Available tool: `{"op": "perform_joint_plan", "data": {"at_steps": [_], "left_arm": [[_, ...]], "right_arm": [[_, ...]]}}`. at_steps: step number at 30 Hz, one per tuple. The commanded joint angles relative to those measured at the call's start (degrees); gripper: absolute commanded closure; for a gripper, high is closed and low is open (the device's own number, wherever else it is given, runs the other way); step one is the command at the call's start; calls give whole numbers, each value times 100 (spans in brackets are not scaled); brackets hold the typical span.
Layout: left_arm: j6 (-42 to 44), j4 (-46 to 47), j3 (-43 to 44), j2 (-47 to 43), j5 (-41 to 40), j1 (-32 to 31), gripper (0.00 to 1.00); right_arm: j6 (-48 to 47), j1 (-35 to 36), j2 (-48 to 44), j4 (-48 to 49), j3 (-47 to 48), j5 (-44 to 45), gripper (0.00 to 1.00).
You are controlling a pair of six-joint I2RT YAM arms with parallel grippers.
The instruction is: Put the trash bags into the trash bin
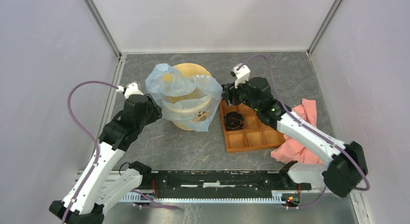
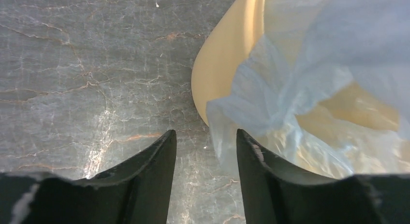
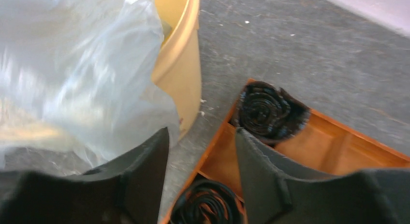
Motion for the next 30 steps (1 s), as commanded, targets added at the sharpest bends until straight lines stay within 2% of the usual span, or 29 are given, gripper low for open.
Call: {"op": "perform_joint_plan", "data": {"at_steps": [1,3,5,8,10,16,18,20,24,27,28,30], "left_arm": [[50,-855,649,-447,59,27,37],[45,-866,695,-721,420,22,22],[96,-707,725,-857,812,23,9],[102,-602,912,-520,929,29,3],[119,-619,1187,-141,891,29,2],[290,-651,1844,595,356,60,5],[444,-533,1905,717,366,136,14],[514,-469,1952,791,305,241,19],[709,-409,1961,902,379,628,20],[880,-270,1925,984,702,1117,26],[933,-178,1896,988,897,1305,28],[1011,57,1825,1039,1308,1589,35]], "right_arm": [[-259,-4,-1071,-930,-123,414,34],[-449,-3,-1326,-1081,-134,314,24],[-777,-1,-1448,-1038,-93,-202,20],[-1273,29,-1430,-742,24,-1146,14],[-1594,138,-1299,-664,214,-1228,11],[-2371,903,-375,-1124,1504,-343,11],[-2460,1138,-8,-1287,1903,158,12],[-2460,1280,309,-1382,2245,891,12],[-2406,1512,776,-1489,2785,1637,13],[-2347,1602,1096,-1482,3058,2038,13],[-2255,1594,1191,-1451,3161,2341,16],[-2028,1568,1334,-1411,3315,2984,29]]}}
